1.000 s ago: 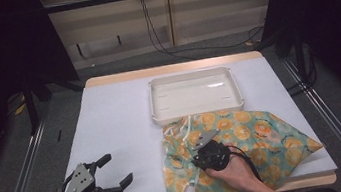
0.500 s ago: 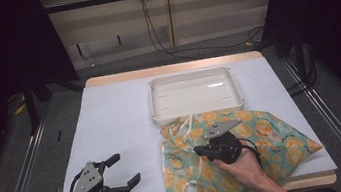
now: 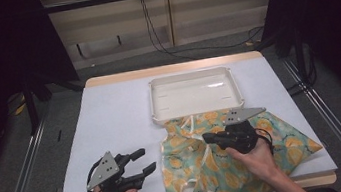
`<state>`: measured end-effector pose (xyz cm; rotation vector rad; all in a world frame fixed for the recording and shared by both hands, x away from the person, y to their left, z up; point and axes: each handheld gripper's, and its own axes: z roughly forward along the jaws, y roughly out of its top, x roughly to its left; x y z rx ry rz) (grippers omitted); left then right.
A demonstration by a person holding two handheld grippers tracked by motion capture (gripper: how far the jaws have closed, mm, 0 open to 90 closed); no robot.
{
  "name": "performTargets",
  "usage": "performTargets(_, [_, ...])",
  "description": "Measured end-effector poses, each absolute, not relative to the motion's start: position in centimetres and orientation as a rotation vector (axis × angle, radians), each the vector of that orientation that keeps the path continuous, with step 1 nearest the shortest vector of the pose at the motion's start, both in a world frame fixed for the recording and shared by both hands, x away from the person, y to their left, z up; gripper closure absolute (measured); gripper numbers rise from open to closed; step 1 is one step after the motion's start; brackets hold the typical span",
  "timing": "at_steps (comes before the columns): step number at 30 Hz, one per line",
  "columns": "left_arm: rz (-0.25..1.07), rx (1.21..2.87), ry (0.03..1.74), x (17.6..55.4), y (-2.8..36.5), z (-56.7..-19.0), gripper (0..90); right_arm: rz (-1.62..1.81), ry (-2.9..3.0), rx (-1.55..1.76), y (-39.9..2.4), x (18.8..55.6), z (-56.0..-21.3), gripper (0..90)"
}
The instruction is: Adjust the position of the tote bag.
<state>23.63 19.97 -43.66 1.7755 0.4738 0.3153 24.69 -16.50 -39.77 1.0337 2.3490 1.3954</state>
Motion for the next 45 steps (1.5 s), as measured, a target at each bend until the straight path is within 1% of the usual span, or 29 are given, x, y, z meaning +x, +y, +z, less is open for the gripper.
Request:
performTargets(1, [0.294,1.773,0.473,23.9,19.6,-43.6,46.1,1.407,2.34,1.035,-16.7,24.7,-39.6,90.0])
performTargets(7, [0.216,1.824,0.442,26.3,16.3,-44.4,46.3,1.43,2.298,1.047,-17.8,24.5,-38.8,90.0])
performTargets(13, [0.208,1.867,0.436,28.1,15.0,-45.2,46.4,1.454,2.254,1.053,-19.0,24.3,-38.0,90.0])
performTargets(15, [0.201,1.876,0.438,28.8,14.5,-45.7,49.1,1.456,2.234,1.059,-19.7,24.1,-37.8,90.0])
performTargets(16, [0.197,1.911,0.427,29.4,14.1,-46.3,49.9,1.453,2.231,1.059,-19.9,24.0,-37.7,90.0])
performTargets(17, [0.189,1.912,0.423,29.6,13.8,-46.6,49.8,1.452,2.226,1.064,-20.1,24.0,-37.7,90.0])
performTargets(18, [0.159,1.912,0.411,29.8,13.6,-46.9,47.7,1.452,2.222,1.067,-20.3,24.0,-37.7,90.0])
performTargets(20, [0.161,1.932,0.42,29.9,13.0,-47.2,43.4,1.453,2.213,1.075,-20.5,24.0,-37.6,90.0])
performTargets(21, [0.154,1.934,0.425,30.0,12.8,-47.3,42.6,1.456,2.209,1.077,-20.7,24.0,-37.6,90.0])
performTargets(24, [0.178,1.976,0.421,30.0,12.5,-47.7,48.3,1.461,2.198,1.08,-21.0,24.1,-37.4,90.0])
performTargets(25, [0.183,1.978,0.419,30.0,12.5,-47.8,51.6,1.462,2.194,1.08,-21.2,24.1,-37.3,90.0])
performTargets(26, [0.183,1.978,0.419,30.0,12.5,-47.8,57.4,1.458,2.191,1.076,-21.3,24.0,-37.2,90.0])
performTargets(27, [0.192,1.986,0.429,30.0,12.4,-47.9,57.4,1.458,2.191,1.076,-21.3,24.0,-37.2,90.0])
performTargets(30, [0.185,1.992,0.446,30.0,12.3,-48.3,75.8,1.458,2.172,1.077,-21.9,23.9,-36.9,90.0])
performTargets(31, [0.183,2.008,0.441,30.0,12.3,-48.2,75.8,1.457,2.163,1.083,-22.1,23.8,-36.8,90.0])
performTargets(32, [0.159,2.0,0.445,30.1,12.3,-48.3,88.7,1.456,2.156,1.087,-22.3,23.8,-36.7,90.0])
performTargets(35, [0.137,2.025,0.453,30.1,12.3,-48.2,90.0,1.451,2.143,1.094,-23.1,23.6,-36.7,90.0])
performTargets(36, [0.115,2.013,0.452,30.1,12.3,-48.0,90.0,1.45,2.132,1.102,-23.5,23.5,-36.6,90.0])
performTargets(39, [0.109,2.003,0.447,29.9,12.6,-47.4,90.0,1.435,2.112,1.113,-24.2,23.3,-36.5,90.0])
performTargets(43, [0.09,1.943,0.459,29.3,13.3,-46.0,90.0,1.417,2.085,1.127,-25.3,22.9,-36.3,90.0])
performTargets(44, [0.08,1.927,0.456,29.1,13.4,-45.7,90.0,1.418,2.058,1.15,-26.2,22.6,-36.3,90.0])
performTargets(45, [0.095,1.918,0.465,28.9,13.7,-45.3,90.0,1.414,2.055,1.155,-26.4,22.5,-36.4,90.0])
